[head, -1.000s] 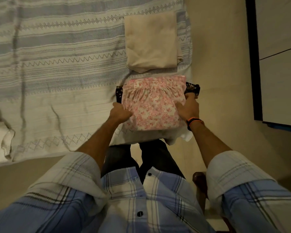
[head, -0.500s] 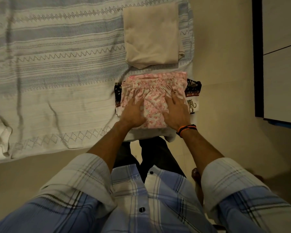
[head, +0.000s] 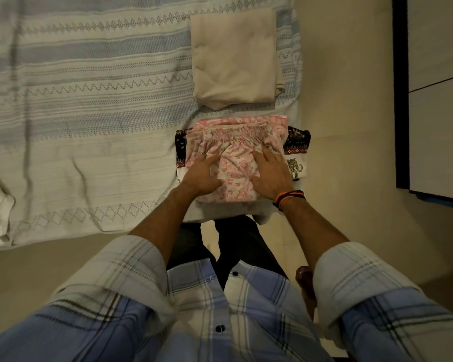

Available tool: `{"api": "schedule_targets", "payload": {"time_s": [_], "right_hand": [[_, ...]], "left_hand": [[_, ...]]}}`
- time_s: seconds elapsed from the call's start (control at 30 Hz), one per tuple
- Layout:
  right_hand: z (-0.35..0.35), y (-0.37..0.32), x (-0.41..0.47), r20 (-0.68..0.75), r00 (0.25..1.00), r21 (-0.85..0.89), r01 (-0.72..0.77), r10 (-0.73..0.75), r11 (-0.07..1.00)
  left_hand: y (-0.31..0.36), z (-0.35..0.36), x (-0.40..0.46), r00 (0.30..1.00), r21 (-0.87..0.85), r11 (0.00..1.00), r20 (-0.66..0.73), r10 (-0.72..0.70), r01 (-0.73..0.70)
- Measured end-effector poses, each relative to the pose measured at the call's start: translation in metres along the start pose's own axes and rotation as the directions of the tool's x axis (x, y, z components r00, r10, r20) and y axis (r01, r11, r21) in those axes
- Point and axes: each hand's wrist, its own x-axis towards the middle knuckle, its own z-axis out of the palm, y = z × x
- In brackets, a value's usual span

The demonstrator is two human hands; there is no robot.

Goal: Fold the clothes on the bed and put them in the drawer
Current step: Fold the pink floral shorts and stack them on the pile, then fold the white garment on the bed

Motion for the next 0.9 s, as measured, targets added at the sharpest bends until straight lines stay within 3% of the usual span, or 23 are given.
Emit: {"api": "schedule_targets", "payload": {"time_s": [0.17, 0.47, 0.63, 0.9], "right_hand": [[-0.016, -0.007, -0.011, 0.003, 1.000, 0.070, 0.008, -0.008, 0.998], [-0.040, -0.043, -0.037, -0.123, 0.987, 0.185, 0.126, -0.104, 0.975], [-0.040, -0.088, -0.052, -0.146, 0.968, 0.178, 0.229, -0.204, 0.957], [-0.009, -0.208, -0.086, -0.135, 0.928, 0.145, 0.365, -0.347, 0.920]], "left_hand": [[0.009, -0.010, -0.027, 0.996, -0.054, 0.998, -0.082, 0.026, -0.030], [-0.008, -0.029, -0.090, 0.977, -0.240, 0.971, -0.203, -0.069, 0.019], [-0.045, -0.046, -0.132, 0.946, -0.305, 0.952, -0.298, -0.130, 0.035], [-0.159, -0.067, -0.223, 0.880, -0.403, 0.914, -0.420, -0.220, 0.036]]}}
